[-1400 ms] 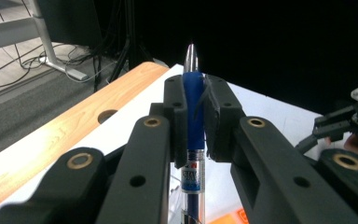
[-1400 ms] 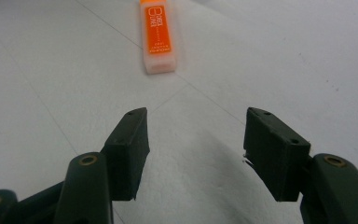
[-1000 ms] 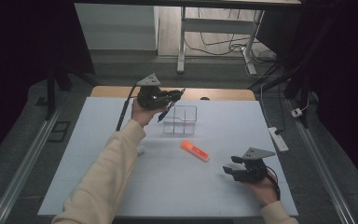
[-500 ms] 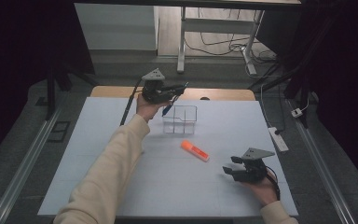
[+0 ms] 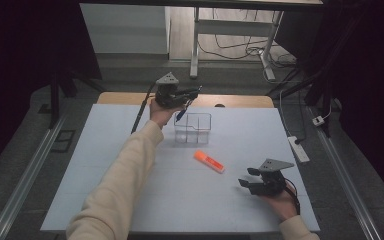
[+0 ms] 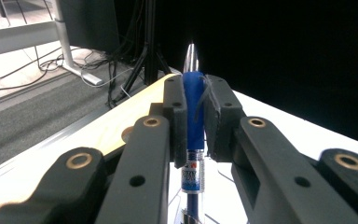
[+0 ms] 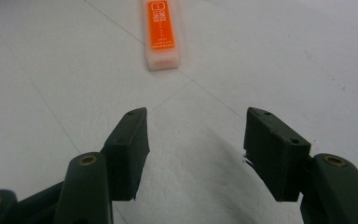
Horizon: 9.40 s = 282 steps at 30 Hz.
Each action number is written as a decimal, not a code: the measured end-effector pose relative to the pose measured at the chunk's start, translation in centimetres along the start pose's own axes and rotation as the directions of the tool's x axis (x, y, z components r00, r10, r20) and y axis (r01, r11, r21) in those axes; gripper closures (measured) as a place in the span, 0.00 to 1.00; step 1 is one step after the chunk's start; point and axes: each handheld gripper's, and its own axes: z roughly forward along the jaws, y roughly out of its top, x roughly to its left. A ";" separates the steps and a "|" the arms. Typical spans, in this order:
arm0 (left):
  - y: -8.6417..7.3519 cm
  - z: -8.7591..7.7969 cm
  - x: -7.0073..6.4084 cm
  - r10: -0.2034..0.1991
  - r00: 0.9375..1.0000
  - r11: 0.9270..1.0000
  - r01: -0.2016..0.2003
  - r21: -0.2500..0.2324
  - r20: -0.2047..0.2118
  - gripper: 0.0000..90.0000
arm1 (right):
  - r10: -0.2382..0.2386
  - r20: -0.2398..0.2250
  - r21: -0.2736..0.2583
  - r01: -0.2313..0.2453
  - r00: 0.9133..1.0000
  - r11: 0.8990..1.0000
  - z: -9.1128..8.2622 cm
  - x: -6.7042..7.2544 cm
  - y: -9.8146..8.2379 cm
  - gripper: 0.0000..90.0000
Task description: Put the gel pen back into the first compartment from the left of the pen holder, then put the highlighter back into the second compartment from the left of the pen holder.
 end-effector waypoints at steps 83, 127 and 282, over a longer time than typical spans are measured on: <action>-14.0 -17.3 -10.8 0.092 0.989 0.947 -0.050 0.319 -0.119 0.50 | 0.000 0.016 -0.015 0.000 1.000 1.000 -0.4 -0.1 0.1 0.43; -17.7 -19.6 -10.8 0.014 0.985 0.929 0.051 0.366 -0.173 0.41 | -0.012 -0.003 -0.025 0.012 1.000 1.000 -0.5 0.4 2.0 0.43; -18.1 -19.3 -10.6 0.026 0.986 0.918 0.041 0.395 -0.164 0.39 | -0.073 -0.146 -0.184 0.045 0.987 0.982 6.3 2.6 15.9 0.71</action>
